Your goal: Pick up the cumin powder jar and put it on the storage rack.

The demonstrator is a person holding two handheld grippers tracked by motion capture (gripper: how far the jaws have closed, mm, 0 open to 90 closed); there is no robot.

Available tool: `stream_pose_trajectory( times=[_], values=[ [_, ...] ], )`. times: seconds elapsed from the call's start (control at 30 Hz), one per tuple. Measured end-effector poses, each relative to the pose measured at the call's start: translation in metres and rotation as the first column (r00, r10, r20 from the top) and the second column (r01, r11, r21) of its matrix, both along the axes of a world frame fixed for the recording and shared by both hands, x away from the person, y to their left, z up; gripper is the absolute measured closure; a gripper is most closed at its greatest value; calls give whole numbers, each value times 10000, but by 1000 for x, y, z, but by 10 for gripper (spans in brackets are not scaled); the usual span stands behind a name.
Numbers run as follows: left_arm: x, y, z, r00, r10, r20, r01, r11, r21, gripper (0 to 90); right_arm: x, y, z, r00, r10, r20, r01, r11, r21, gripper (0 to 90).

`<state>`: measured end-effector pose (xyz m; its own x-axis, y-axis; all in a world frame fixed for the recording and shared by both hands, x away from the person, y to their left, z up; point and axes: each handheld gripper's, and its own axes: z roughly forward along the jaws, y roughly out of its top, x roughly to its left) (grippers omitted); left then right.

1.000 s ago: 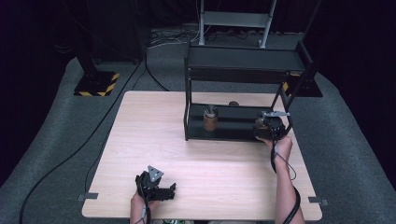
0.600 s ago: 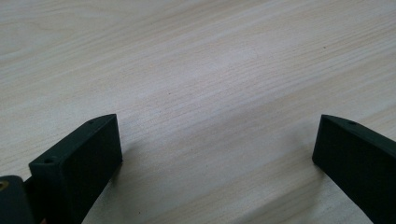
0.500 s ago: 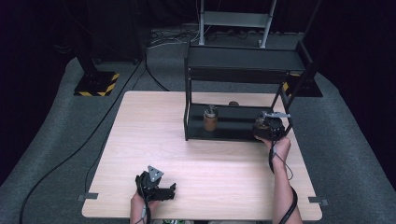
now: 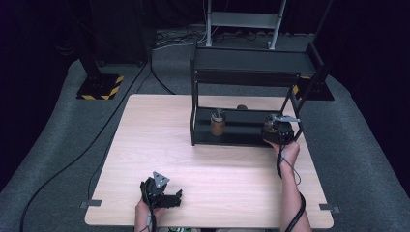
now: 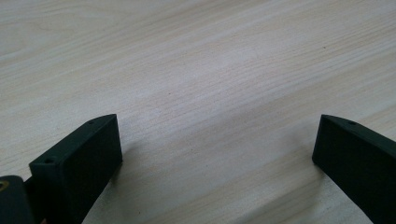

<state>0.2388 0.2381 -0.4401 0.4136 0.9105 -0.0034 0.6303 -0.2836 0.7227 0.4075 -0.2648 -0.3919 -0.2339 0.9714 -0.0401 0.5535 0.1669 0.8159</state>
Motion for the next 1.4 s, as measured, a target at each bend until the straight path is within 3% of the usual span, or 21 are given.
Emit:
stream_pose_trajectory(
  times=[0.97, 1.4],
  values=[
    [0, 0, 0, 10000, -3, 2, 3, 10000, 0, 11, 9, 13, -12, 9979, 144, 632, -130, 9997, -225, 296],
    [0, 0, 0, 10000, -5, -5, 5, 10000, -5, 11, 12, 13, -23, 9959, 79, 900, -93, 9998, 148, 297]
  ],
)
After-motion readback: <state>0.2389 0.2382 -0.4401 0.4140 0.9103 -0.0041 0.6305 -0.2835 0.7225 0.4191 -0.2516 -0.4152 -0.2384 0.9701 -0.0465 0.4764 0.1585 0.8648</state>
